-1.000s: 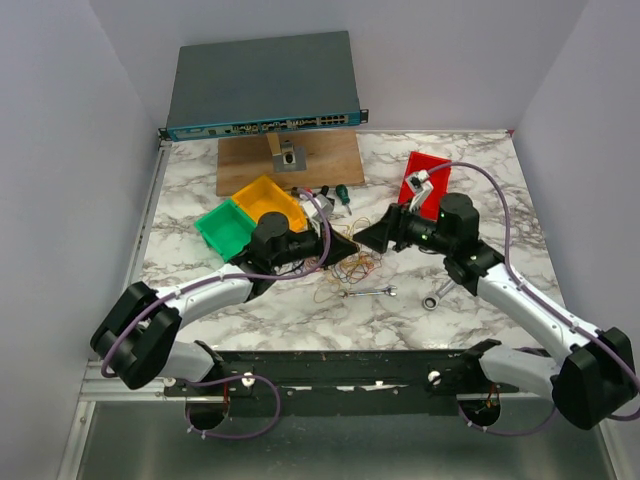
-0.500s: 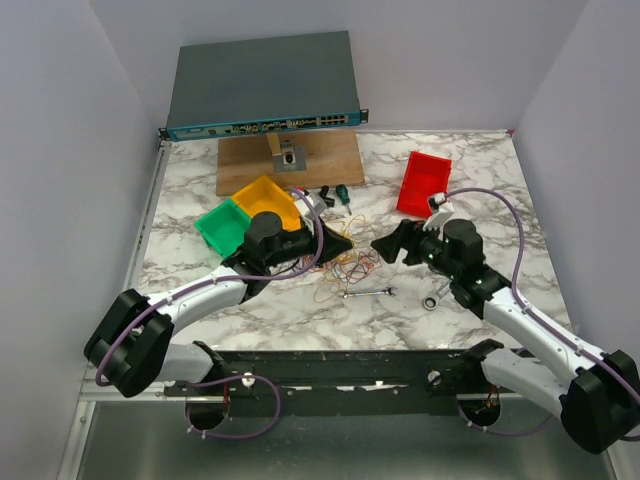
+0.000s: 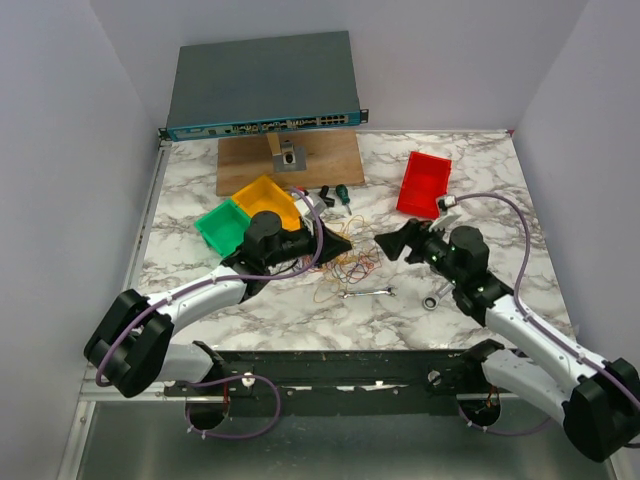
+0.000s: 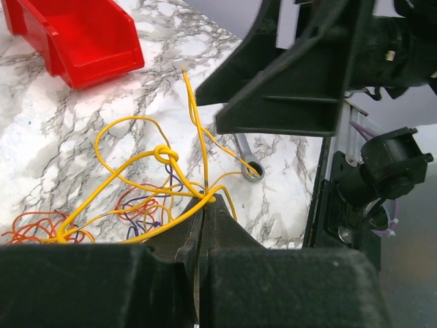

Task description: Untangle the cables

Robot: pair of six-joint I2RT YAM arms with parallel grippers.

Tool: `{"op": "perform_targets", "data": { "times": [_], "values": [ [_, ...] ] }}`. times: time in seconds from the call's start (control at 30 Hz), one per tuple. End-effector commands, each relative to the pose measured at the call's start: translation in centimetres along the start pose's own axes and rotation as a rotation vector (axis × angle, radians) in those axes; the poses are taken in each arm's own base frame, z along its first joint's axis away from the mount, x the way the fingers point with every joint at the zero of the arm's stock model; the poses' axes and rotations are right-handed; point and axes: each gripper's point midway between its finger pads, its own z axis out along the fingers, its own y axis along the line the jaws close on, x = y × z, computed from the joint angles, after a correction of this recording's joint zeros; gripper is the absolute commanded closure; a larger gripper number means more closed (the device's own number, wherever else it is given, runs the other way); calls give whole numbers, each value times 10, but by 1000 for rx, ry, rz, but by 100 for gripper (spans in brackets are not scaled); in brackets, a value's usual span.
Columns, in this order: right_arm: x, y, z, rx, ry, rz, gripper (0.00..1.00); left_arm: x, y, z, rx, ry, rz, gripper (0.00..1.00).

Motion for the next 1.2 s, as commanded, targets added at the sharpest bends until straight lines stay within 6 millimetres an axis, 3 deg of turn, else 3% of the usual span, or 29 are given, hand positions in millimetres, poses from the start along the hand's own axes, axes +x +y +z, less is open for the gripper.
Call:
{"op": "perform_targets", "data": {
  "times": [0.0, 0.2, 0.27, 0.37, 0.4, 0.47, 0.57, 0.67, 0.77, 0.87, 1.1, 1.17],
  "values": [
    [-7, 10, 17, -40, 30, -42, 17, -1, -17, -4, 100, -1, 32, 100],
    [21, 37, 37, -252, 214, -120, 28, -2, -23, -4, 136, 6, 32, 100],
    [23, 36, 40, -253, 218, -120, 47, 0, -21, -2, 125, 22, 21, 100],
    [14, 6, 46, -67, 152, -77, 96, 0, -9, -1, 57, 20, 17, 100],
    [8, -8, 44, 22, 106, -45, 99, -1, -3, -3, 16, 15, 17, 100],
    [-8, -51, 31, 281, -13, 14, 99, -3, 20, -11, -131, -7, 10, 100],
    [-30, -124, -24, 747, -239, 130, 99, -5, 70, -41, -419, -65, -40, 100],
    [-38, -159, -80, 994, -396, 174, 99, -8, 103, -77, -617, -140, -112, 100],
    [-41, -172, -121, 1114, -500, 221, 99, -6, 121, -101, -726, -186, -160, 100],
    [-46, -175, -152, 1179, -589, 255, 99, -4, 132, -112, -812, -193, -186, 100],
    [-58, -170, -183, 1194, -692, 295, 99, 2, 145, -126, -926, -191, -228, 100],
    [-61, -170, -196, 1224, -728, 302, 99, 6, 155, -141, -1027, -205, -257, 100]
  ]
}}
